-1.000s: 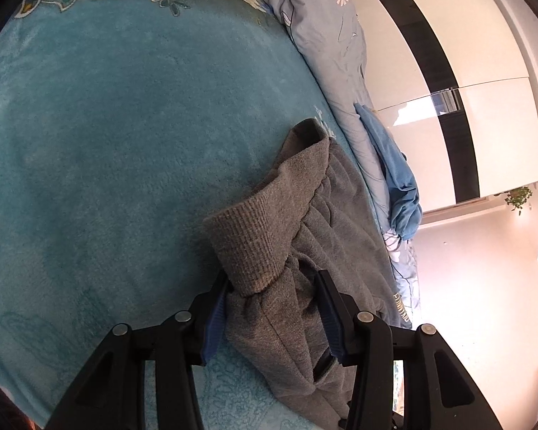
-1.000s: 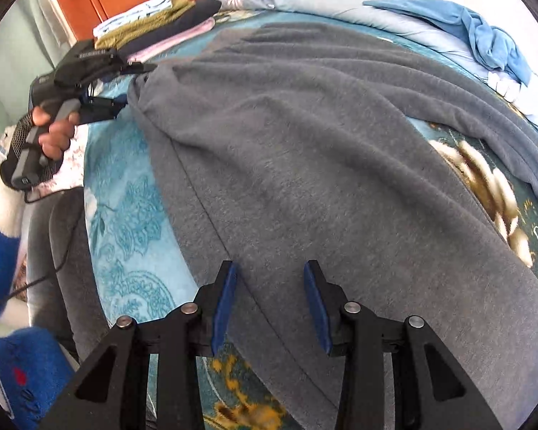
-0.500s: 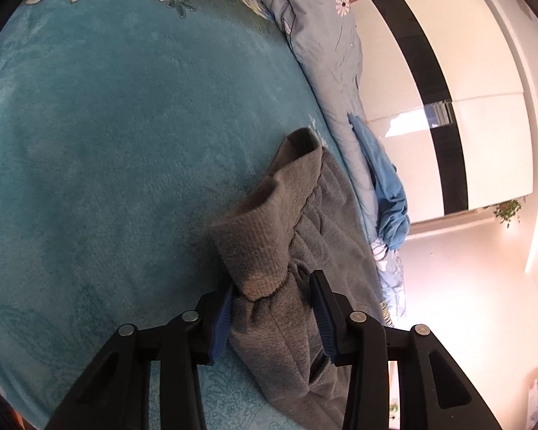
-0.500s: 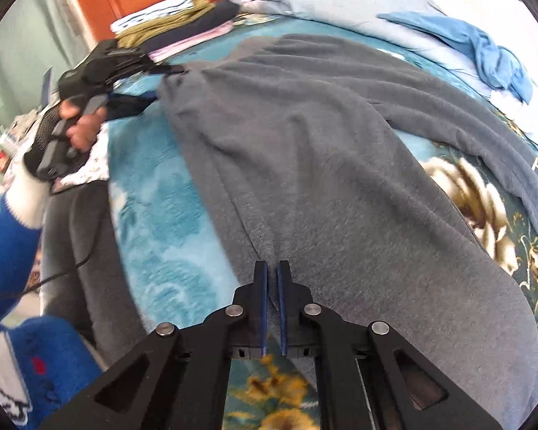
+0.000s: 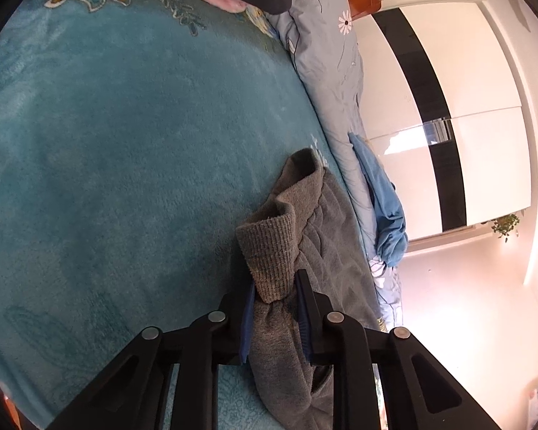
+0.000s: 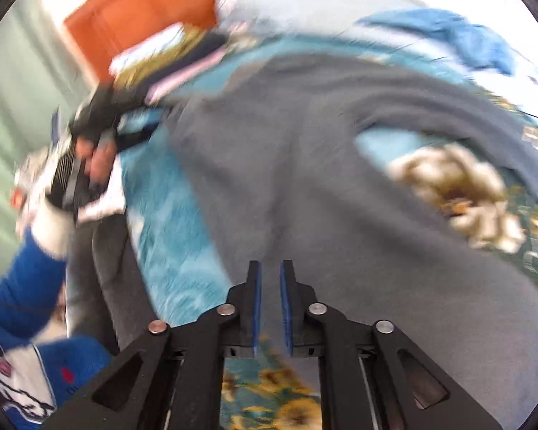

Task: Fold clothes

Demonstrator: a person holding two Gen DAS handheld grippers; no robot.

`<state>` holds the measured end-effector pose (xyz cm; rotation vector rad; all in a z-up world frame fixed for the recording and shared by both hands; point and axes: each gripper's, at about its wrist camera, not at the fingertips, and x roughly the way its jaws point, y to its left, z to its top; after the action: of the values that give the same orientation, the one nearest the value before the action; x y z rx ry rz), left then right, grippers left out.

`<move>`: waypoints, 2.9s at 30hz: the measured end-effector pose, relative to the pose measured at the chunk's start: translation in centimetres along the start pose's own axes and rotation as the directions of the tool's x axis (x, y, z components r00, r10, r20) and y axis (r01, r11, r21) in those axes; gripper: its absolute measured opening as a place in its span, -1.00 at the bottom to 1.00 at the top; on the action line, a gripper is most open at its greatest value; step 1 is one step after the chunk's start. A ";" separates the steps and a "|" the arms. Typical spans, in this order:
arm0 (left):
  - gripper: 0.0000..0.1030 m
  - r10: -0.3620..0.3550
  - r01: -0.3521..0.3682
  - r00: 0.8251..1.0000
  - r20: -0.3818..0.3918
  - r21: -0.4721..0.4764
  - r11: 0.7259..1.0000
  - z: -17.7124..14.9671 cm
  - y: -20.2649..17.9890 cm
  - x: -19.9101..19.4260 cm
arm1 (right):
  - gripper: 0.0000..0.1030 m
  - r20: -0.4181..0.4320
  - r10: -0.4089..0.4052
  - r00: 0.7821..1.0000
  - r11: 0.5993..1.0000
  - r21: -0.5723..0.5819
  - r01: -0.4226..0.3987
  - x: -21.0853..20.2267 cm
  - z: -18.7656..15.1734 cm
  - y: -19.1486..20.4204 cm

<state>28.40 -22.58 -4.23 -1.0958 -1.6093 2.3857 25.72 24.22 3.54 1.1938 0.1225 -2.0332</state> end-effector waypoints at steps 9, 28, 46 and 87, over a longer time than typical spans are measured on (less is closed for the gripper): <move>-0.56 0.006 -0.005 1.000 0.021 -0.075 0.997 0.7 2.0 0.1 | -0.48 0.242 -0.396 0.886 0.712 0.691 0.130 -11.1 -3.3 -21.8; 0.10 0.058 -0.067 0.997 0.049 0.202 0.977 1.0 -7.1 -1.2 | -0.48 0.220 -0.471 0.854 0.307 0.949 -0.075 -10.3 -4.5 -38.6; 0.13 0.097 -0.075 0.992 -0.077 0.256 0.964 -1.0 -7.9 2.7 | -0.79 0.172 -0.509 0.843 0.330 0.944 0.006 -11.4 -9.1 -37.7; 0.15 0.047 -0.045 0.998 -0.044 0.039 0.998 -1.1 0.6 0.4 | -0.10 0.113 -0.514 0.850 0.243 0.970 0.018 -19.7 -25.6 -19.0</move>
<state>28.95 -21.87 -5.13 -1.1832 -1.5352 2.3915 36.87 59.75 -0.64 1.3723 -1.4663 -2.7116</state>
